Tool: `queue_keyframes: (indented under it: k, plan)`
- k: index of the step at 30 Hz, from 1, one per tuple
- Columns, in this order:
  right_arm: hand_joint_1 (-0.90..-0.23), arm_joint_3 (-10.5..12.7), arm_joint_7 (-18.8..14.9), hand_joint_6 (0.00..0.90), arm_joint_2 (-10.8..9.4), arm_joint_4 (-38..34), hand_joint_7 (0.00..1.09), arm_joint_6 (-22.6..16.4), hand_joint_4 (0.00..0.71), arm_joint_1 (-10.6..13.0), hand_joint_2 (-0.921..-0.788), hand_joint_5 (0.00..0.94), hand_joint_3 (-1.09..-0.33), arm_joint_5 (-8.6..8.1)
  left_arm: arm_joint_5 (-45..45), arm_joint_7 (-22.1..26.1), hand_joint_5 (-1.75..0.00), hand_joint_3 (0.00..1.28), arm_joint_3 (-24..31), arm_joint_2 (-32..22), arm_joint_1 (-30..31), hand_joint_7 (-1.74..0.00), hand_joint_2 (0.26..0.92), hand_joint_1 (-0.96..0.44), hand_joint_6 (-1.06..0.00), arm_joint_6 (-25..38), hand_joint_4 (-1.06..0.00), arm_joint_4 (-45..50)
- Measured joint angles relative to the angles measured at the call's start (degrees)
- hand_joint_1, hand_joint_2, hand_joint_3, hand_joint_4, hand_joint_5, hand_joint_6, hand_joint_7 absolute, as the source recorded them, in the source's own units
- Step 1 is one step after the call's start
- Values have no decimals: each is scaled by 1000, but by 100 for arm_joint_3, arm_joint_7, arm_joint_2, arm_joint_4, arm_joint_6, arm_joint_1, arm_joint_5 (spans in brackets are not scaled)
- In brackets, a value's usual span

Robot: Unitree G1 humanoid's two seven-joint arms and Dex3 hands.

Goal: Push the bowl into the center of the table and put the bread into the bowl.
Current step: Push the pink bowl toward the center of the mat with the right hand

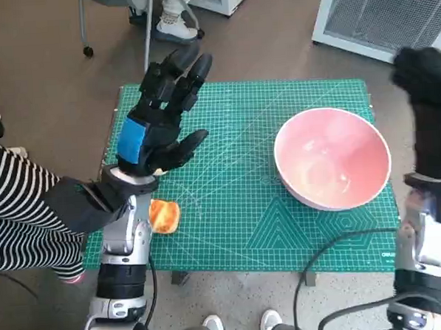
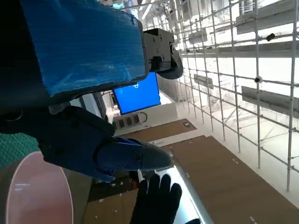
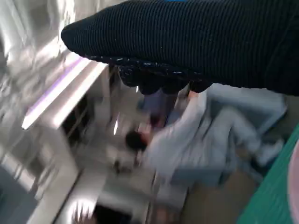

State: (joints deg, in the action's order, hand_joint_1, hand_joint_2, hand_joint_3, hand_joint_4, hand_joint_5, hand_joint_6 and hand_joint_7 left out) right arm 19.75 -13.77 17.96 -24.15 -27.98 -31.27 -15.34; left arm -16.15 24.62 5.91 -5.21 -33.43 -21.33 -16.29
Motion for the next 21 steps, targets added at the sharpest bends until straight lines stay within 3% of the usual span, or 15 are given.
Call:
queue_keyframes:
  k: [10, 15, 21]
  plan:
    - [-655, 480, 83, -1, 409, -1967, 419, -328, 85, -480, -921, 0, -838, -69, 13, -46, -7, 266, 15, 2, 0, -593, 921, -625, 1, -50, -178, -95]
    - [-601, 605, 158, -1, 491, -2932, 397, -368, 55, -752, -921, 0, -890, -76, 15, -48, -8, 266, 15, 4, -1, -594, 921, -624, 1, -63, -180, -97]
    - [-584, 637, 366, 21, 561, -3925, 396, -206, 64, -979, -921, 13, -913, -37, 21, -48, -9, 267, 11, 5, 0, -594, 921, -623, 1, -66, -182, -96]
